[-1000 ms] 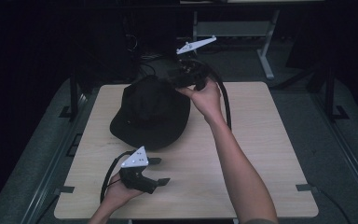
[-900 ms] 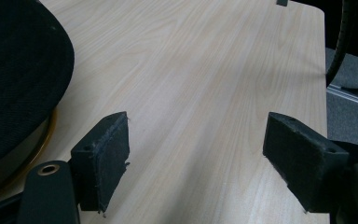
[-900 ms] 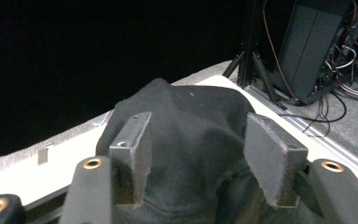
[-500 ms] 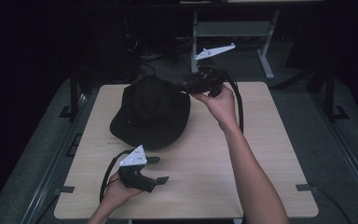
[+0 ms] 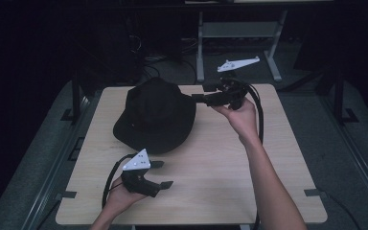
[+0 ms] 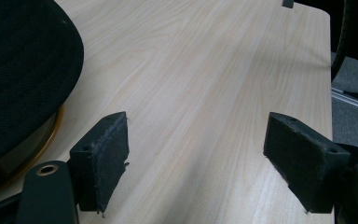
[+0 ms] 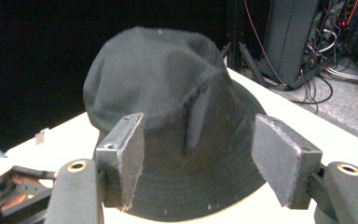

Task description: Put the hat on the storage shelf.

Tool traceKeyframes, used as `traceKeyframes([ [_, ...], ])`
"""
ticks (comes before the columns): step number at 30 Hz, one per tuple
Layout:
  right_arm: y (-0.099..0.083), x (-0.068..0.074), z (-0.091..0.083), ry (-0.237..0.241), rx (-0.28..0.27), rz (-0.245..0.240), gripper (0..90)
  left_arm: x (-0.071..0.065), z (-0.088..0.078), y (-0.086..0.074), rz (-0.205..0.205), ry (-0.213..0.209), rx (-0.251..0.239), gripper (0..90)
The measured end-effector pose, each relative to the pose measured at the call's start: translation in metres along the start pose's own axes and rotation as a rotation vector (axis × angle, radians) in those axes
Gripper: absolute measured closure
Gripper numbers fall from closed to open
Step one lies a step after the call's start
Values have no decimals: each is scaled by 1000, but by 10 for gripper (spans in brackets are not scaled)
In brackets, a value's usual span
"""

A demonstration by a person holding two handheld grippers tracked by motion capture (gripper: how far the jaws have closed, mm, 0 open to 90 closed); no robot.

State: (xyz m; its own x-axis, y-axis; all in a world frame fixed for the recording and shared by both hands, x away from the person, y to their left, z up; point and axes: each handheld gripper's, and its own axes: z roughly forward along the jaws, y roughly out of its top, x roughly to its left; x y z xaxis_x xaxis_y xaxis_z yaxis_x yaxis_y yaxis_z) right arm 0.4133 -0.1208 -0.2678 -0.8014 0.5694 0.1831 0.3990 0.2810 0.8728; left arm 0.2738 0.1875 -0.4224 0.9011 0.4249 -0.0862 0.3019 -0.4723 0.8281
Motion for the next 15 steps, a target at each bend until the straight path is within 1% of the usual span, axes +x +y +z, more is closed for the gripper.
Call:
traceKeyframes([
  [2, -7, 1, -5, -8, 1, -1, 334, 0, 0, 0, -7, -1, -2, 216],
  [5, -17, 2, -12, -14, 11, 5, 322, 0, -1, 0, -7, 3, 0, 216],
  [8, -29, 3, -20, -27, 15, 17, 309, 1, -2, 0, 1, 5, -1, 216],
  [10, -35, 4, -25, -33, 14, 15, 308, 0, -2, 0, -5, 4, -4, 216],
  [14, -49, 6, -36, -46, 15, 33, 286, -1, -2, 0, 2, 5, 0, 215],
  [15, -52, 6, -38, -51, 11, 33, 278, -2, -2, -1, -14, 6, -12, 216],
])
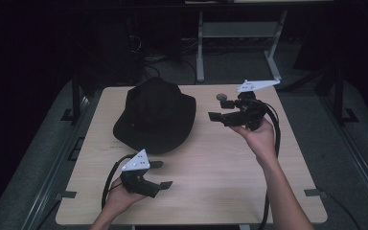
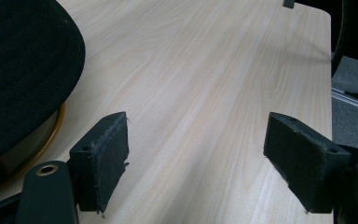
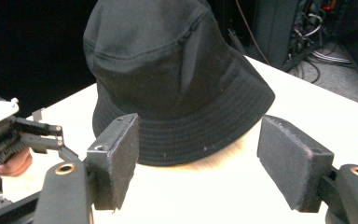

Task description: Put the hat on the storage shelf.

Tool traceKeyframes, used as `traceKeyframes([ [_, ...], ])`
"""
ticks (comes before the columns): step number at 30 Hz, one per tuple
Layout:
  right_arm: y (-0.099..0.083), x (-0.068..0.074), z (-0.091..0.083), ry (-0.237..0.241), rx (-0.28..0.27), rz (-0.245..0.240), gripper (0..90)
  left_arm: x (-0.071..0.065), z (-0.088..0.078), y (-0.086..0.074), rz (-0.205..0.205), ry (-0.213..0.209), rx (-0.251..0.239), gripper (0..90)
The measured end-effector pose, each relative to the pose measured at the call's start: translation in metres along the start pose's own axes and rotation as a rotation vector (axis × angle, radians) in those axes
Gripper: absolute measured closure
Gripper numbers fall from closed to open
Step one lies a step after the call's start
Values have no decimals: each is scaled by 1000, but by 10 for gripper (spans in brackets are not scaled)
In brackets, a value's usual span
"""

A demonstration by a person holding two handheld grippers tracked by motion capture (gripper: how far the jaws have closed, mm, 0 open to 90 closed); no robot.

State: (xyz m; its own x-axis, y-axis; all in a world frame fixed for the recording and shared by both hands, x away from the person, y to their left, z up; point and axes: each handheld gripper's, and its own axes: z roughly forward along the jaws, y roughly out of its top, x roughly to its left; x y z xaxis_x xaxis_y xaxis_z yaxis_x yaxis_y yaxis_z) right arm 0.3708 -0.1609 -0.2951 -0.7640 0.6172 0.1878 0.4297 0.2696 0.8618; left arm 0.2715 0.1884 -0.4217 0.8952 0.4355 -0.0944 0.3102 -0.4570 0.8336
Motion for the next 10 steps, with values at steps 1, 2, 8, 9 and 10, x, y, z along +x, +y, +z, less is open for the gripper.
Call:
traceKeyframes([
  [1, -4, 0, -3, -6, -1, 1, 271, 1, 0, 0, 4, 0, 3, 215],
  [2, -7, 0, -5, -8, -1, 5, 271, 1, -1, 0, 1, 0, 1, 214],
  [8, -28, 1, -22, -25, 8, 21, 260, 1, 0, 0, -4, 2, -7, 210],
  [9, -31, 1, -23, -31, 9, 23, 254, 0, 0, 0, -4, 1, -7, 209],
  [10, -34, 1, -26, -31, 6, 30, 251, 0, 0, 0, -4, 1, -7, 208],
])
